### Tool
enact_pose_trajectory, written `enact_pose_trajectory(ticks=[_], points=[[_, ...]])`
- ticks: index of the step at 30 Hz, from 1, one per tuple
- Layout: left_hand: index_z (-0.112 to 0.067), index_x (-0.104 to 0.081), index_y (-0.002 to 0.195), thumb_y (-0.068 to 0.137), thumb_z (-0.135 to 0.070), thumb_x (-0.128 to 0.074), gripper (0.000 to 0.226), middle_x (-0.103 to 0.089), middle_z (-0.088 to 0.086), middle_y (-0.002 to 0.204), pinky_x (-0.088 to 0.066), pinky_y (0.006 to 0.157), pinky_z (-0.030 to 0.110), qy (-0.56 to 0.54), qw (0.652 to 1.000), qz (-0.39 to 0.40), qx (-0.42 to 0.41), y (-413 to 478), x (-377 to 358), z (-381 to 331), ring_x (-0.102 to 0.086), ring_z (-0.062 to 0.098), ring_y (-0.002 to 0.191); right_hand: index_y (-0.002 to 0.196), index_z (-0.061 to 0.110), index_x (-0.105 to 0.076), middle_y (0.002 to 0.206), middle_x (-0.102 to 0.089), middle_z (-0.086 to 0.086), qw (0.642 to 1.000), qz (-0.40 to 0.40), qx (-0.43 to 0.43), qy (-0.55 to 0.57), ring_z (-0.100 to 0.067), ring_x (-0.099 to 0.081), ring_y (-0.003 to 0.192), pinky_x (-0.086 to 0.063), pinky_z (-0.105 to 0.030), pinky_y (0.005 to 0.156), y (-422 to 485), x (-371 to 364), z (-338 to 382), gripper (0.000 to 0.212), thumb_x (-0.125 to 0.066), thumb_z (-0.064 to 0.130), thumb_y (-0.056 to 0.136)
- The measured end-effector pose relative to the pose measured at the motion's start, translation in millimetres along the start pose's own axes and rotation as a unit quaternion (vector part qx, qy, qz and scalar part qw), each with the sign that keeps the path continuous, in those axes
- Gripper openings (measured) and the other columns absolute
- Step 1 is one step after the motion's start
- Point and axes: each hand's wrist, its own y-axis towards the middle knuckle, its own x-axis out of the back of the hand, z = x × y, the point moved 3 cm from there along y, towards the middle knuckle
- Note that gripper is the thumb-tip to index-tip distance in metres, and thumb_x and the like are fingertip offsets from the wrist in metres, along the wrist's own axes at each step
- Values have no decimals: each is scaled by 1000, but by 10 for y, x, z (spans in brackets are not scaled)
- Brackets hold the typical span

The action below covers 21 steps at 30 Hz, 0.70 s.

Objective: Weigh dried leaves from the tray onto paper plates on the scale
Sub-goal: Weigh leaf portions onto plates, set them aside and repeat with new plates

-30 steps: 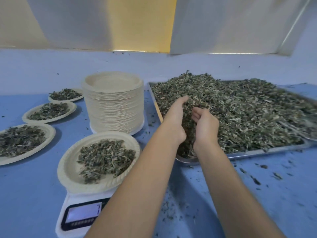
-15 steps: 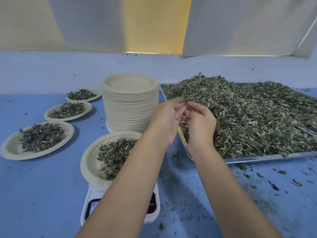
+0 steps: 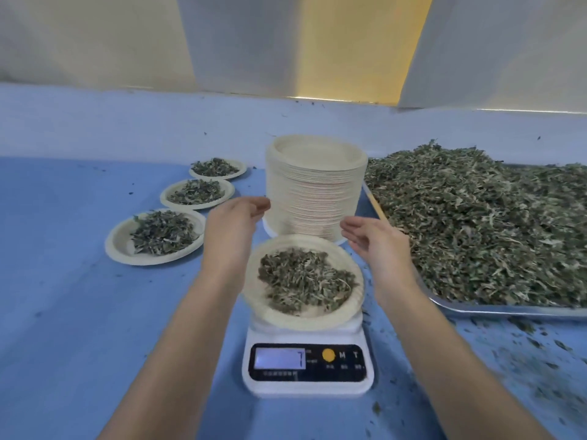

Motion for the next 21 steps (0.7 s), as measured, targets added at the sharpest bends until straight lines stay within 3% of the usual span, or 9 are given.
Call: enact_pose_trajectory(ticks=[5, 9, 13, 21], points=[[-19, -70, 93, 88, -11, -46, 26, -68, -9, 97, -41, 87, 25, 84, 996, -27, -4, 74, 138, 221, -60, 8, 102, 87, 14, -68, 98, -71, -3, 1000, 14, -9, 5, -12, -66, 98, -50, -25, 91, -50, -19, -48, 29, -46, -3, 91], [-13, -68, 99, 87, -3, -45, 28, -68, 2, 107, -44, 95, 31, 94, 994, -7, 46, 86, 137, 372, -59, 15, 106, 94, 7, -69, 101, -71, -6, 1000, 19, -7, 13, -14, -66, 99, -50, -26, 93, -62, -52, -63, 28, -44, -6, 89], [-12, -69, 95, 86, -1, -48, 26, -69, 5, 105, -44, 100, 41, 77, 994, -8, 72, 97, 113, 415, -60, 21, 106, 90, 8, -69, 101, -71, -8, 1000, 8, 0, 12, -13, -66, 98, -51, -25, 90, -62, -73, -93, 30, -44, -8, 87], [-16, -66, 91, 86, 3, -51, 25, -68, 2, 102, -45, 86, 30, 65, 995, -16, 77, 150, 200, 353, -60, 18, 99, 83, 6, -70, 95, -72, -9, 999, 7, 4, 41, -20, -67, 98, -50, -34, 96, -70, -192, -85, 30, -45, -9, 82]])
